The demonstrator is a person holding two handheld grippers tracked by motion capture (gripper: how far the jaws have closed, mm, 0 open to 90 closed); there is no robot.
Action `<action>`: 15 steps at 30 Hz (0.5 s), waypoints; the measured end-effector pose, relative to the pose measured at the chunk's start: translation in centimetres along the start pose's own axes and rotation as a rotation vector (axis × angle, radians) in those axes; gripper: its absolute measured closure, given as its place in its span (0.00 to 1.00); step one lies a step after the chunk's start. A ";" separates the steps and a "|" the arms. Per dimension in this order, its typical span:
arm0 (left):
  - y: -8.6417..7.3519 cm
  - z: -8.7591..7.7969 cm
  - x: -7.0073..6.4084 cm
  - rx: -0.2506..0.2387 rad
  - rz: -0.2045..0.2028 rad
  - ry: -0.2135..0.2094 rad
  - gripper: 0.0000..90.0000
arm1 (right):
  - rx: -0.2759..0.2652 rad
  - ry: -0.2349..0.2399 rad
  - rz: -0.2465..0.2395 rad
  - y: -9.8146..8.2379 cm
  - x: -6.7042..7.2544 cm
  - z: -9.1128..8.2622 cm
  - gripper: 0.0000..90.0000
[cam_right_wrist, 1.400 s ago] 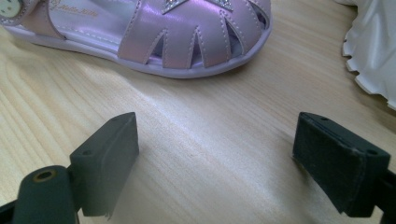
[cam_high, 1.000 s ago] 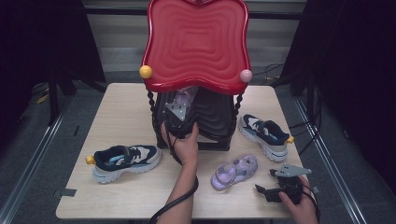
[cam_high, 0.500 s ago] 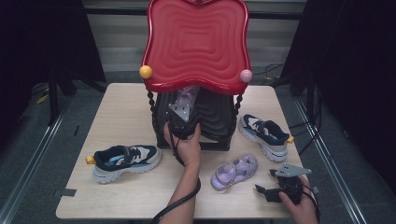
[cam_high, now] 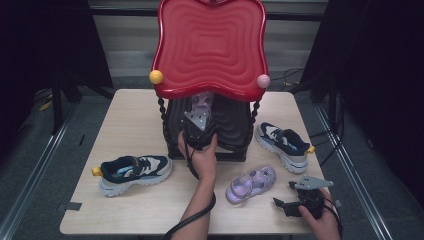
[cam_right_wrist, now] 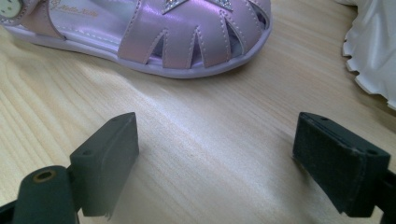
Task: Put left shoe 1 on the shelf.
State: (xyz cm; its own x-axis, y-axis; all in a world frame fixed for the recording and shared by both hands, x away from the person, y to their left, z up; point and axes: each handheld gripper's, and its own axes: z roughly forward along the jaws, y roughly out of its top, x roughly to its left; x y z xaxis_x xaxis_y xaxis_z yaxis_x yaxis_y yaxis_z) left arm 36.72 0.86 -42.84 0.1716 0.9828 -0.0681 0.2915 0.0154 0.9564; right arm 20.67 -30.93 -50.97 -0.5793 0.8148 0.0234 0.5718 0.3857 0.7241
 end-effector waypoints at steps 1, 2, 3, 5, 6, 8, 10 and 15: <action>0.0 0.0 0.0 0.000 0.000 0.000 0.35 | 0.000 0.000 0.000 0.0 0.0 0.0 0.15; 0.0 0.0 0.0 0.003 0.004 -0.002 0.35 | 0.001 -0.002 0.000 0.0 0.0 0.0 0.15; 0.0 0.0 0.1 0.006 0.007 -0.005 0.34 | 0.001 -0.002 -0.001 0.0 0.0 0.0 0.15; -0.1 0.0 0.1 0.006 0.012 -0.008 0.34 | 0.001 -0.002 0.000 0.0 0.0 0.0 0.15; -0.1 0.0 0.2 0.003 0.011 -0.013 0.34 | 0.001 -0.002 -0.001 0.0 0.0 0.0 0.15; 0.0 0.0 0.2 0.009 0.018 -0.014 0.33 | 0.001 -0.002 0.000 0.0 0.0 0.0 0.15; 0.1 0.0 0.3 0.016 0.021 -0.022 0.33 | 0.001 -0.001 0.000 0.0 0.0 0.0 0.15; 0.2 0.0 0.4 0.033 0.035 -0.042 0.28 | 0.000 0.000 0.000 0.0 0.0 0.0 0.15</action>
State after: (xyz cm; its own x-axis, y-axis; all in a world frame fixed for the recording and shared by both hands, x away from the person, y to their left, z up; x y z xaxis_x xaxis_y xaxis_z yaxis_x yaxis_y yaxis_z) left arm 36.85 1.26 -42.64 0.2215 0.9740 -0.0477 0.3151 -0.0252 0.9487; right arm 20.67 -30.93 -50.97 -0.5794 0.8147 0.0235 0.5716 0.3857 0.7242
